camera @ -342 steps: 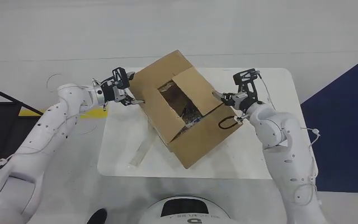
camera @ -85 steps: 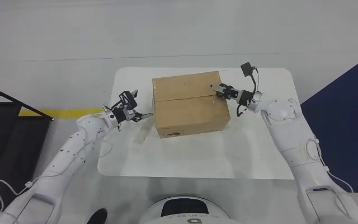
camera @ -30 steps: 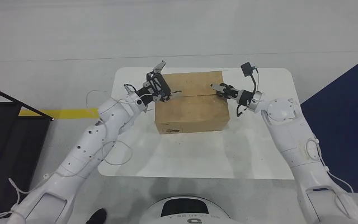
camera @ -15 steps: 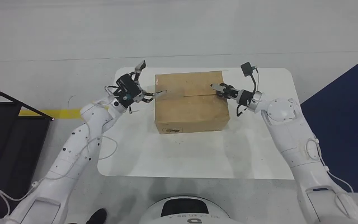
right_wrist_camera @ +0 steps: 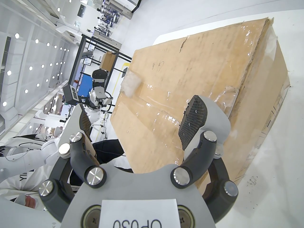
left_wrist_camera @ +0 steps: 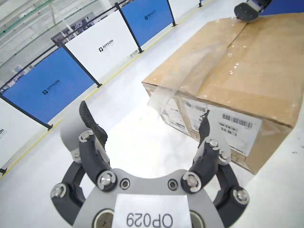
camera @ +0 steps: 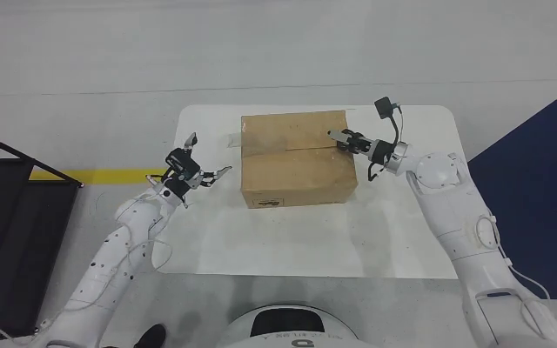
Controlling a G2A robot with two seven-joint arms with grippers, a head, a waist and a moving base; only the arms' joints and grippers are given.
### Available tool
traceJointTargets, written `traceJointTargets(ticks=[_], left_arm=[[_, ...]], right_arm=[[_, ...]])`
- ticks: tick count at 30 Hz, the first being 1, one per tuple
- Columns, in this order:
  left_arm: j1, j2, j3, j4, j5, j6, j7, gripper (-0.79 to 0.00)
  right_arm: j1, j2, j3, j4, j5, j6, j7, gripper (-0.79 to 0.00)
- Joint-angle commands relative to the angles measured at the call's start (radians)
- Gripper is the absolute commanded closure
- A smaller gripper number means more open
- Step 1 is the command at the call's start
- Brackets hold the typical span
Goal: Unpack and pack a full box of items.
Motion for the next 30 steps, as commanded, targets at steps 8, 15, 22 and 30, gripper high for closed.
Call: traceJointTargets(ticks=[8, 15, 22, 30], left_arm=[[-0.224, -0.056, 0.105, 0.263, -0.116, -0.035, -0.153, -0.785], [-0.335, -0.086, 0.154, 0.371, -0.116, -0.028, -0.177, -0.785], [-0.402, -0.105, 0.186, 0.372, -0.065, 0.014, -0.195, -0.785], [-0.499, -0.119, 0.209, 0.262, 0.002, -0.002, -0.338, -0.785]], right_arm=[[0.0, 0.0, 0.0, 0.0, 0.0, 0.0, 0.0, -0.785], [0.0, 0.0, 0.0, 0.0, 0.0, 0.0, 0.0, -0.785], [0.0, 0.0, 0.0, 0.0, 0.0, 0.0, 0.0, -0.785], [0.0, 0.0, 0.0, 0.0, 0.0, 0.0, 0.0, -0.785]])
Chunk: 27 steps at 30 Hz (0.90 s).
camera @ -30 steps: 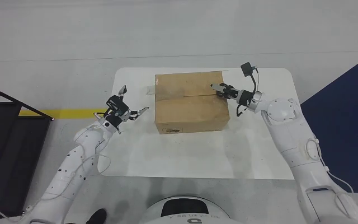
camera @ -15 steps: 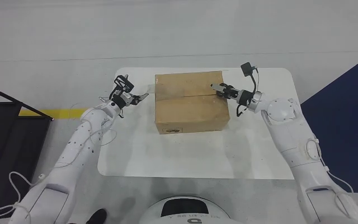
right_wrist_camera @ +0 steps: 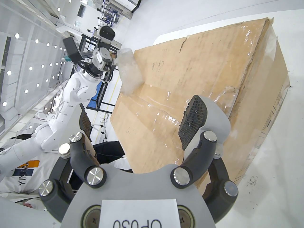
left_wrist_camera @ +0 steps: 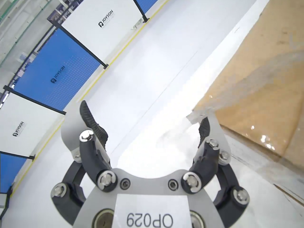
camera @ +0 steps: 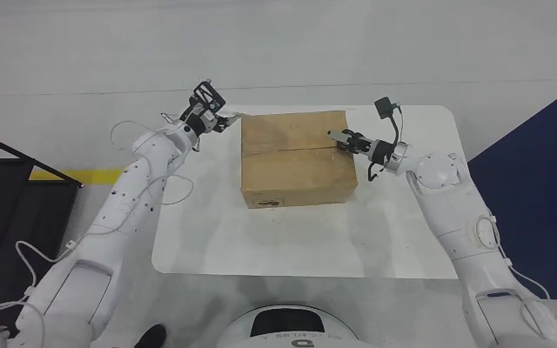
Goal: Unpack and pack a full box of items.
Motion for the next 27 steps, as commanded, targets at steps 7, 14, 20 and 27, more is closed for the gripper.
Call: traceJointTargets(ticks=[7, 14, 20, 27], left_arm=[[-0.074, -0.037, 0.103, -0.05, 0.041, -0.081, -0.102, -0.785], [-0.132, -0.097, 0.228, 0.074, 0.023, -0.134, -0.08, -0.785], [-0.142, -0.126, 0.26, 0.162, 0.01, -0.108, -0.01, -0.785], [-0.102, -0.129, 0.274, 0.128, 0.046, -0.104, 0.036, -0.785]], right_arm=[[0.0, 0.0, 0.0, 0.0, 0.0, 0.0, 0.0, -0.785], [0.0, 0.0, 0.0, 0.0, 0.0, 0.0, 0.0, -0.785], [0.0, 0.0, 0.0, 0.0, 0.0, 0.0, 0.0, -0.785], [0.0, 0.0, 0.0, 0.0, 0.0, 0.0, 0.0, -0.785]])
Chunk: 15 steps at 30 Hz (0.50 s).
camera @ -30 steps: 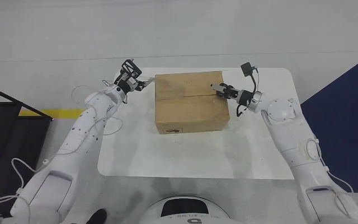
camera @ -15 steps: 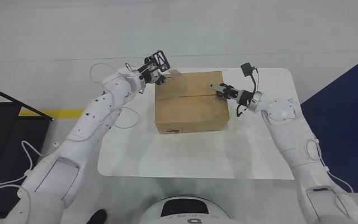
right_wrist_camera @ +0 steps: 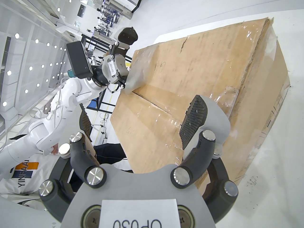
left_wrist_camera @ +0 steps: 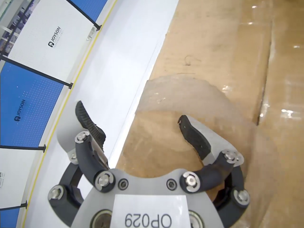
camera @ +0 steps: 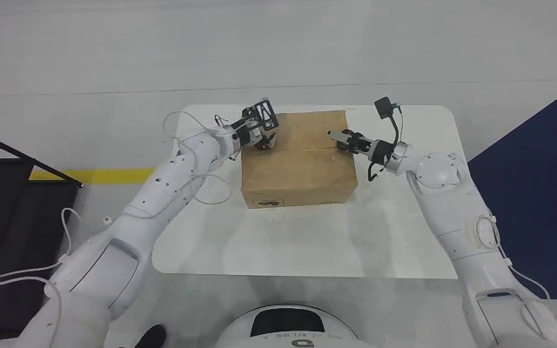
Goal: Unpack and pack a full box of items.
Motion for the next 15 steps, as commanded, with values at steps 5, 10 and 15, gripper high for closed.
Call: traceJointTargets(ticks=[5, 10, 15], left_arm=[[0.037, 0.005, -0.006, -0.065, 0.037, 0.016, 0.019, -0.785], [0.078, 0.021, -0.037, -0.124, 0.063, 0.036, 0.029, -0.785], [0.109, 0.034, -0.063, -0.159, 0.079, 0.05, 0.038, -0.785]], right_arm=[[0.0, 0.0, 0.0, 0.0, 0.0, 0.0, 0.0, -0.785], [0.0, 0.0, 0.0, 0.0, 0.0, 0.0, 0.0, -0.785], [0.0, 0.0, 0.0, 0.0, 0.0, 0.0, 0.0, -0.785]])
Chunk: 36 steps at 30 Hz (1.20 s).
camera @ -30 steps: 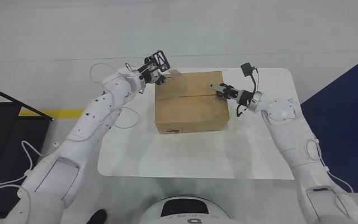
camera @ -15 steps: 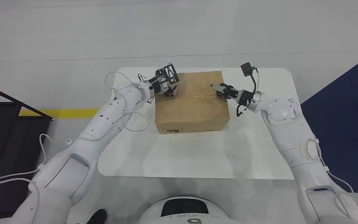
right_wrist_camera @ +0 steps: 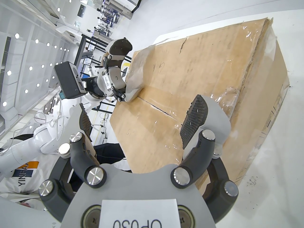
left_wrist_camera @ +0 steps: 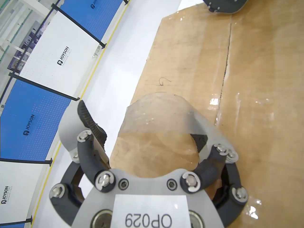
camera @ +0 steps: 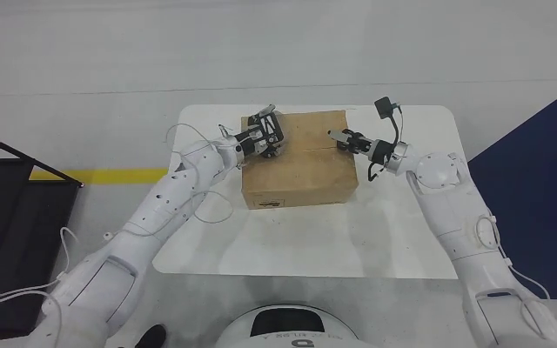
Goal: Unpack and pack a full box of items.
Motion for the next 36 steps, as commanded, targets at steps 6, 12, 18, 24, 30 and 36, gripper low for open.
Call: traceJointTargets(ticks=[6, 12, 18, 24, 30, 36], left_arm=[[-0.001, 0.0, 0.001, 0.001, 0.0, 0.0, 0.0, -0.785], [-0.001, 0.0, 0.001, 0.001, 0.0, 0.0, 0.0, -0.785], [0.004, 0.0, 0.0, -0.002, -0.002, 0.005, -0.003, -0.785], [0.003, -0.002, -0.002, -0.078, 0.042, 0.012, -0.046, -0.785], [-0.03, -0.019, 0.024, -0.094, 0.063, -0.007, -0.091, -0.785], [-0.089, -0.058, 0.079, -0.023, 0.043, -0.031, -0.098, -0.785]], right_arm=[[0.0, 0.0, 0.0, 0.0, 0.0, 0.0, 0.0, -0.785], [0.0, 0.0, 0.0, 0.0, 0.0, 0.0, 0.0, -0.785], [-0.005, 0.0, 0.001, -0.007, -0.002, 0.001, -0.011, -0.785], [-0.073, 0.013, 0.055, -0.079, -0.01, -0.033, -0.069, -0.785], [-0.251, 0.044, 0.246, -0.162, 0.048, -0.162, -0.176, -0.785], [-0.445, 0.065, 0.418, -0.209, 0.138, -0.239, -0.227, -0.785]])
